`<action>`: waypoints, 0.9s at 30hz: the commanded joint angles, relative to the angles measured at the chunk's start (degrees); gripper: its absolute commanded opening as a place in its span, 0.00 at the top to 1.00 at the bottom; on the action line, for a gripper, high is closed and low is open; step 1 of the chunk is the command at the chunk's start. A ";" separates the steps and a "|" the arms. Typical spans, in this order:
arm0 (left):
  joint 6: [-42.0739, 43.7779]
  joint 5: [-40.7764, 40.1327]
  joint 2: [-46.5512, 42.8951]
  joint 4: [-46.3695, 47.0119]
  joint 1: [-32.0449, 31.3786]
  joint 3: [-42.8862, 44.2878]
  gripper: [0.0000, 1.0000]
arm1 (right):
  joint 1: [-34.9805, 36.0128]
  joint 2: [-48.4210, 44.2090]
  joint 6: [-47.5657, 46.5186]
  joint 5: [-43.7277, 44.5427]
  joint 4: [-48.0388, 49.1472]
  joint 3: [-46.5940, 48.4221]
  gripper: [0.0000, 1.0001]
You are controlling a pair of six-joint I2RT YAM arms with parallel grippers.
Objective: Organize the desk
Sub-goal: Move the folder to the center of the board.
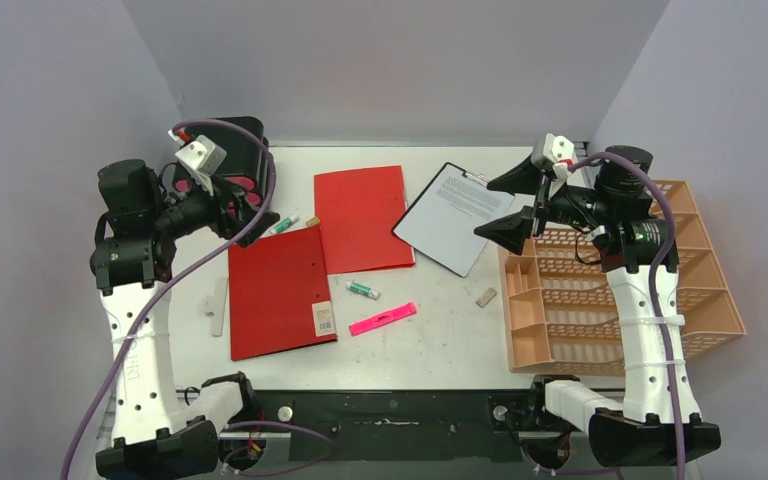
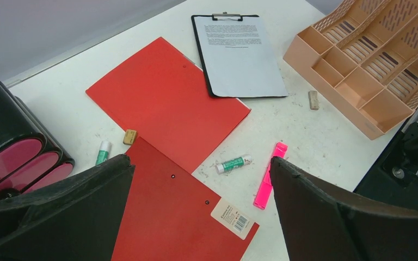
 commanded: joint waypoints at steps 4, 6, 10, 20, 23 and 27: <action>3.53 2.95 0.53 -1.36 0.98 2.06 0.04 | -0.27 -0.31 3.82 -0.43 6.98 -1.83 0.10; 5.40 3.77 0.61 -1.91 1.00 1.44 0.04 | -0.29 -0.31 4.03 -0.34 7.37 -2.11 0.10; 6.73 3.78 0.83 -0.59 1.06 -0.74 0.04 | -0.29 -0.40 4.65 -0.23 8.42 -2.80 0.10; 2.32 -0.49 1.00 6.53 0.86 -5.46 0.04 | -0.03 -0.66 10.03 0.64 14.02 -5.37 0.10; 2.12 -2.32 1.19 6.92 -0.35 -5.61 0.04 | -0.03 -0.58 11.70 1.60 15.70 -5.94 0.10; 2.63 -8.93 1.82 7.06 -4.40 -5.49 0.04 | 0.01 -0.36 13.60 2.98 17.78 -6.75 0.10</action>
